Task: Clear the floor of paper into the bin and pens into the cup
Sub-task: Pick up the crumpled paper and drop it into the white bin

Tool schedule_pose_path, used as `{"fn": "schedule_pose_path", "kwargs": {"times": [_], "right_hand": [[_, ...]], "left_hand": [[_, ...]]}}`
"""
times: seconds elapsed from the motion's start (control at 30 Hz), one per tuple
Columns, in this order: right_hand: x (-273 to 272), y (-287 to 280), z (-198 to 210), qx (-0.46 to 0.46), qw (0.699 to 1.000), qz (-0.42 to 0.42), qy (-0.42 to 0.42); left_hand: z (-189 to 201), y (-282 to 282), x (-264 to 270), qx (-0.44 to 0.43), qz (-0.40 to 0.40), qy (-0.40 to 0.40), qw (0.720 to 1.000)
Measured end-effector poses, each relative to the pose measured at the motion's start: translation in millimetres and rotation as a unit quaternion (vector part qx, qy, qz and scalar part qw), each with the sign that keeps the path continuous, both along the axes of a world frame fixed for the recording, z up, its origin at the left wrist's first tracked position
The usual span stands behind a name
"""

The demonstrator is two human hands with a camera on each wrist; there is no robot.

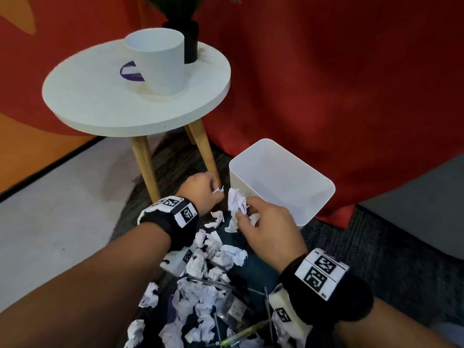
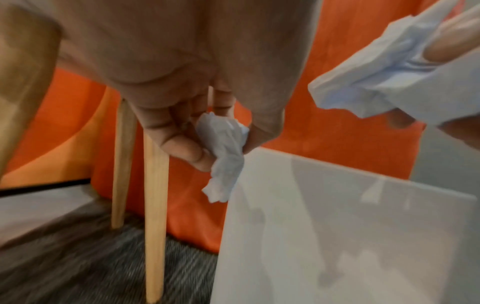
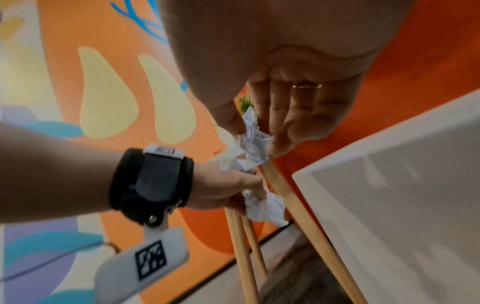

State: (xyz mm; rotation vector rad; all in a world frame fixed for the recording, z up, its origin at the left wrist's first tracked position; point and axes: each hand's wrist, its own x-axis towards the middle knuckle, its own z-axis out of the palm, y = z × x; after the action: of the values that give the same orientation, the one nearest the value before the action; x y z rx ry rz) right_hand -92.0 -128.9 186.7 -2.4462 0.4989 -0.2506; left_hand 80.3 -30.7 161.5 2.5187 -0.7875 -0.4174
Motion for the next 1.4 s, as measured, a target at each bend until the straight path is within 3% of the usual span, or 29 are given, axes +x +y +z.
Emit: {"fn": "schedule_pose_path", "kwargs": {"times": [0.1,0.23,0.37,0.57,0.67,0.87,1.07,1.2,1.3,1.4], "right_hand": [[1.2,-13.7,18.5,0.000,0.997,-0.059,-0.055],[4.8,-43.7,22.9,-0.047,0.991,-0.115,-0.058],[4.3,-69.2,4.6,-0.100,0.984,-0.142,0.024],[0.6,-74.3,-10.9,-0.101,0.971,-0.150,0.154],[-0.4,-74.9,-9.7,-0.097,0.976,-0.157,0.119],[-1.7,-68.5,-1.7,-0.033,0.987,-0.153,-0.032],[-7.0,-47.7,14.1,-0.019,0.989,-0.114,-0.091],[-3.8,-24.4,1.8,-0.024,0.997,-0.057,-0.036],[2.2,-6.3,-28.4,-0.056,0.997,0.015,0.051],[7.7,3.0,-73.0,-0.091,0.976,0.074,0.183]], "left_hand": [[25.3,-1.0,5.1,-0.018,0.028,-0.033,0.999],[59.1,-9.3,3.9,-0.077,0.062,-0.077,0.992],[77.6,-25.5,-7.5,-0.129,0.037,-0.102,0.986],[67.3,-48.3,-23.7,-0.129,0.002,-0.080,0.988],[62.3,-55.3,-28.7,-0.130,-0.009,-0.079,0.988],[48.9,-71.7,-36.6,-0.094,-0.072,-0.040,0.992],[39.6,-59.8,-35.7,-0.103,-0.106,-0.027,0.989],[34.8,-36.3,-27.0,-0.129,-0.052,-0.010,0.990],[16.6,-18.5,-19.8,-0.086,-0.032,-0.001,0.996],[-12.5,-4.7,-16.4,-0.012,-0.018,0.024,0.999]]}}
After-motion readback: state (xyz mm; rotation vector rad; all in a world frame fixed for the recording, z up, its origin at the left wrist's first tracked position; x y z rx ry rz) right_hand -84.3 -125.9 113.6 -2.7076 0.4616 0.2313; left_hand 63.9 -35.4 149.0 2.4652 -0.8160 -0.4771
